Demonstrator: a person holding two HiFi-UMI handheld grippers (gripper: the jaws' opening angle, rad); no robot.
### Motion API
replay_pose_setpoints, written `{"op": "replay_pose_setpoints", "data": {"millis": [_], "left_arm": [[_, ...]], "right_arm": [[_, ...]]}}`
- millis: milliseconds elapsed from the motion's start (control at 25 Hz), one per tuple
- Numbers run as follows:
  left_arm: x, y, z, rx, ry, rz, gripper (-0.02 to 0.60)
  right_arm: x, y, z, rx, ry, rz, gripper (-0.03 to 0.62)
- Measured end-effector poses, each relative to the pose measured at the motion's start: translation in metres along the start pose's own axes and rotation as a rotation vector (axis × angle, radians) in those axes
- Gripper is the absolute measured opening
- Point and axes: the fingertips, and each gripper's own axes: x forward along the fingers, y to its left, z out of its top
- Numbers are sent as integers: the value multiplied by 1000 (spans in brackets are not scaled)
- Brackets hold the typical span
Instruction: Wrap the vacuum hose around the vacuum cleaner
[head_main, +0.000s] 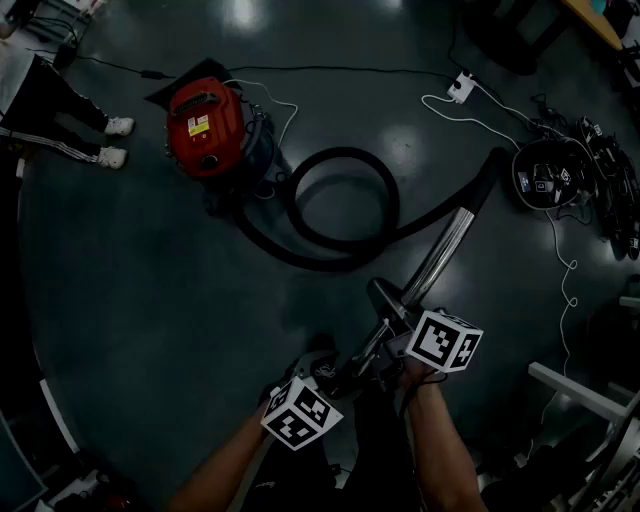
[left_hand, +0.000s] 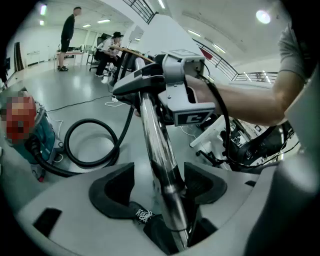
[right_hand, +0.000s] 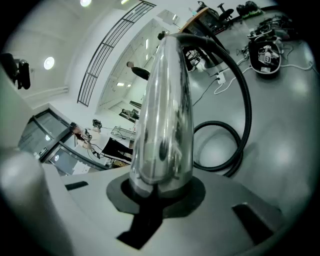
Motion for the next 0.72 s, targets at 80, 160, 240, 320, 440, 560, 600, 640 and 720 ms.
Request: {"op": "replay_pose_setpoints", "data": {"millis": [80, 160, 240, 320, 440, 560, 600, 640, 720], "left_arm": [[-15, 7, -5, 14, -4, 7, 304], [-31, 18, -8, 17, -13, 25, 304], [-43, 32, -6, 24, -23, 52, 304], [-49, 44, 4, 41, -37, 85, 304], [-51, 60, 35, 82, -75, 140, 304], [-52, 73, 75, 125, -117, 183, 304], [-52, 78, 88, 141, -127, 203, 304], [-52, 83, 102, 160, -135, 226, 303], [-49, 91, 131, 196, -150, 275, 304]], "right_arm": [[4, -3, 3, -16, 7, -26, 52], [9, -7, 4, -64, 40, -53, 52], [14, -11, 1, -132, 93, -75, 52], [16, -16, -5, -204, 153, -92, 52], [18, -25, -11, -305, 240, -99, 52], [18, -34, -13, -395, 321, -100, 52], [18, -37, -12, -427, 349, -96, 52], [17, -39, -10, -461, 378, -88, 52], [12, -48, -6, -534, 438, -73, 52]]}}
